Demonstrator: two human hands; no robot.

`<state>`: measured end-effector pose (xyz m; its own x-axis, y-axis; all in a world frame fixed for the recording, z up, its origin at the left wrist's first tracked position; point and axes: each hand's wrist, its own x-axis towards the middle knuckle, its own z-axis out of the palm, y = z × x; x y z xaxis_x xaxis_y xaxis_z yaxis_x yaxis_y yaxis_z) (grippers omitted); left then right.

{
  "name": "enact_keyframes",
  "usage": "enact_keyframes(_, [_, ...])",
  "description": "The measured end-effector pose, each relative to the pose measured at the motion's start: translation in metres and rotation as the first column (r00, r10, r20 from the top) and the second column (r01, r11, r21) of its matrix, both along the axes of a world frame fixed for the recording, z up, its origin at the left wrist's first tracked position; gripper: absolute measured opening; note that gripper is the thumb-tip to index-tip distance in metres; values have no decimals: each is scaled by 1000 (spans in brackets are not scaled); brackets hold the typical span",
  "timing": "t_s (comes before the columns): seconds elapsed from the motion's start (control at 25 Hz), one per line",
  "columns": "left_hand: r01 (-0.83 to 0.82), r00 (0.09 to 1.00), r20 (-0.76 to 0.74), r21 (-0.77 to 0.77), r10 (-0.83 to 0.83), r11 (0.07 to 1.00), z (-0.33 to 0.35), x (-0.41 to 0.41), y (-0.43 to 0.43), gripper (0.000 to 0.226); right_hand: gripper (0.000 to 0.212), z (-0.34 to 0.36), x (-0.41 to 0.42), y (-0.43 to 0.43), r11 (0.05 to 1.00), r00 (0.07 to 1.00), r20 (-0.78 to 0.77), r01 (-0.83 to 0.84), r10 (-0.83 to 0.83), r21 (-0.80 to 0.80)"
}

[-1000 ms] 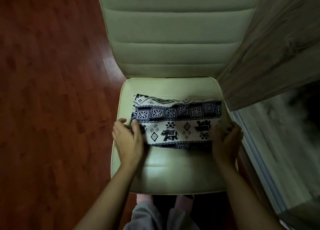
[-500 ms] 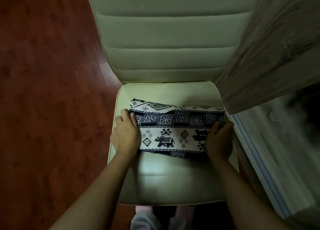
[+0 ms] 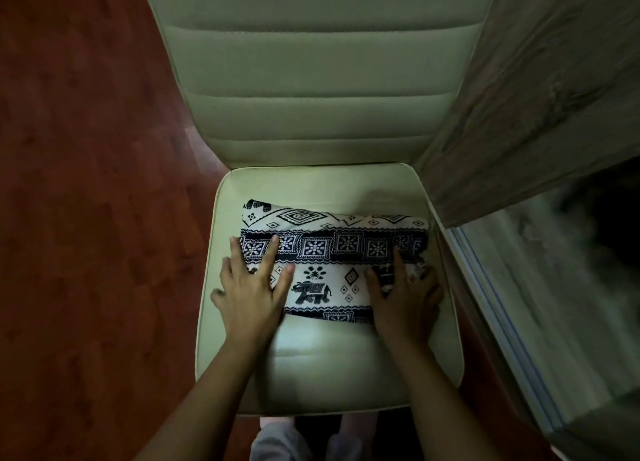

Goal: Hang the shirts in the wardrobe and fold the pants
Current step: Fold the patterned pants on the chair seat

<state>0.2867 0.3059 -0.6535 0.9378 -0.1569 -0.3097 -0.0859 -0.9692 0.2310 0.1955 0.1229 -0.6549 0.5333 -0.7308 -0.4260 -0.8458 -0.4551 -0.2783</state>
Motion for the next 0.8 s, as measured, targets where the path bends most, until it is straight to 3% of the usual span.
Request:
enact_keyframes(0.16, [-100,992,-83,-111,91,989,0,7,-6,54,70,1,4,-5,995,997,76,6,-13,98])
enact_keyframes(0.36, [-8,986,-159,-297,-42,955,5,32,4,57,58,5,8,-13,971,954,296,-18,-55,239])
enact_keyframes(0.56, [172,982,145,-409,-122,896,68,31,-20,52,55,59,4,-19,993,895,437,57,-96,101])
enact_keyframes(0.8, [429,888,396,-533,-233,729,238,44,-86,51,57,233,-10,-59,943,724,685,281,-88,-177])
